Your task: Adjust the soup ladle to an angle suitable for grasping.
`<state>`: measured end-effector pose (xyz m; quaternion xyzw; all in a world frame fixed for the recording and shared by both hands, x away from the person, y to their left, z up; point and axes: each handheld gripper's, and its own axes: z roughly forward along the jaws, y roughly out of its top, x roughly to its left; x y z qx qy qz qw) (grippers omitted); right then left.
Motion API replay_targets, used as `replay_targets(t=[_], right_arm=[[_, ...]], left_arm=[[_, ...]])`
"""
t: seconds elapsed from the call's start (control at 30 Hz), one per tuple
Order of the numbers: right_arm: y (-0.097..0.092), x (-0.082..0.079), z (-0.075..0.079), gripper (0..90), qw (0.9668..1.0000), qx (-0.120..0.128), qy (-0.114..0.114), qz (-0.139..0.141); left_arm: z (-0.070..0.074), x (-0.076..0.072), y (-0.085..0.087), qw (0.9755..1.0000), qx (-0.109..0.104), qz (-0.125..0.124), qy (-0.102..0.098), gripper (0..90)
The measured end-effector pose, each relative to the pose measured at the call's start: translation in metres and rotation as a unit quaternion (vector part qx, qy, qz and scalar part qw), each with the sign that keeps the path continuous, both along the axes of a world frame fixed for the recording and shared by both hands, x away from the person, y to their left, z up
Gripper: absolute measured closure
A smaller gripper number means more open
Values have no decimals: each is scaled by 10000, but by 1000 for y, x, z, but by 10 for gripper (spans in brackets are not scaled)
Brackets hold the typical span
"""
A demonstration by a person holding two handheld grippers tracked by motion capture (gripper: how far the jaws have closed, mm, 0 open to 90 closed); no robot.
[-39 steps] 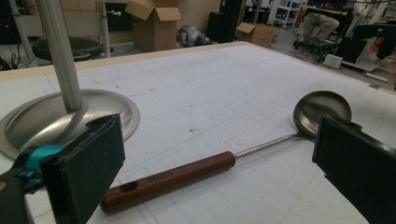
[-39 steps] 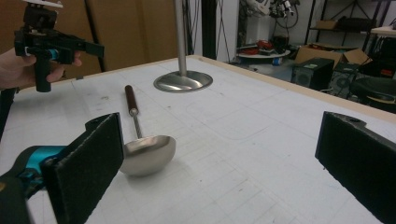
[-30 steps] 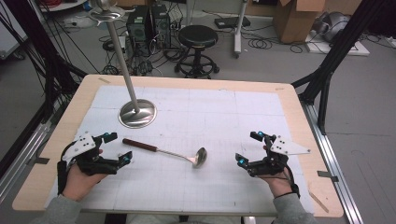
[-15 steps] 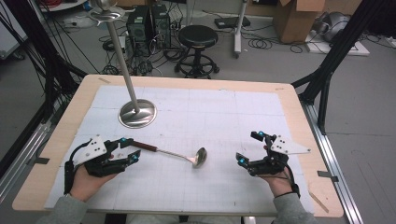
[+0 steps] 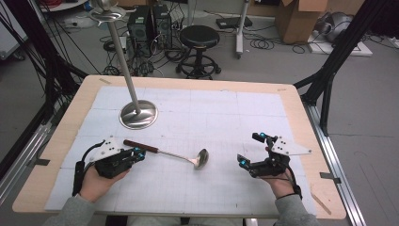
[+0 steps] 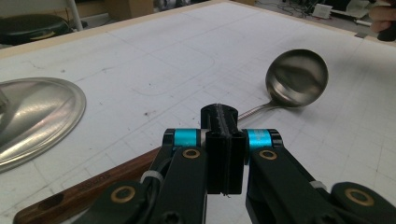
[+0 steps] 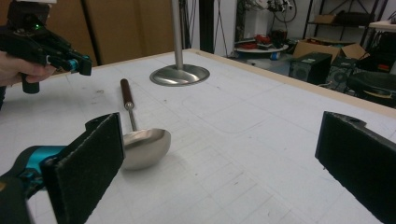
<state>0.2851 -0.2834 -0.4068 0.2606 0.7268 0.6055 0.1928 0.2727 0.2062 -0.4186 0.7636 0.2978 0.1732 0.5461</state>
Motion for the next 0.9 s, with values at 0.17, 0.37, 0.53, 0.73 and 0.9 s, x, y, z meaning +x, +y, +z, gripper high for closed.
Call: replay_targets(t=[0.17, 0.37, 0.53, 0.73, 0.9], right_arm=[[1, 1, -1, 4, 10000, -33, -5, 10], [1, 1, -1, 4, 10000, -52, -7, 10], [2, 1, -1, 4, 10000, -68, 5, 43], [2, 2, -1, 4, 9999, -84, -10, 55], [2, 1, -2, 4, 9999, -76, 39, 67]], left_arm=[[0, 4, -3, 10000, -73, -60, 26, 898], [-1, 8, -14, 9998, -1, -196, -24, 898], [-2, 14, -29, 9995, 32, -271, 167, 898], [-5, 21, -50, 9985, 130, -359, 385, 898], [-9, 27, -64, 9978, 183, -371, 512, 898]])
